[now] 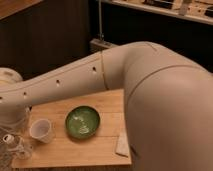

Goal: Knock the bottle over

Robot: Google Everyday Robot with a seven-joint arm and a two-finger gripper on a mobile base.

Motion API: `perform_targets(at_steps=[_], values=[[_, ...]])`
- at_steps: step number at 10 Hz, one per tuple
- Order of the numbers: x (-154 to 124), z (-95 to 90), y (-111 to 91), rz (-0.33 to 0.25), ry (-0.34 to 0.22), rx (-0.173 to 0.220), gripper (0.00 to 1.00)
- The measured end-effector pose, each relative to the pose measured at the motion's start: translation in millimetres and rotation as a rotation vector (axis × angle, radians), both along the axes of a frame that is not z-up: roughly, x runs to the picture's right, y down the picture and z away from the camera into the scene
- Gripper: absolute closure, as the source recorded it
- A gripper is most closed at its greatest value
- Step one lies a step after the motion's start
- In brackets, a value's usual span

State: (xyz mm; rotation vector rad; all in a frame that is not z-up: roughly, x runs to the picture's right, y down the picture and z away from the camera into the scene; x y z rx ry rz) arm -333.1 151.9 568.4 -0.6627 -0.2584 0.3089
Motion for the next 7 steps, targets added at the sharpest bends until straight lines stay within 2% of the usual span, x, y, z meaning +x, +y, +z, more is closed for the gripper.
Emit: perform_targets(at_steps=[1,4,7], values=[[5,11.9,-4,0.06,-0.067,0.018,1.0],[5,25.2,-5,0.166,-0.128,-0.015,1.0],[-4,33.5,-1,0.223,-0.199,-0.042,1.0]])
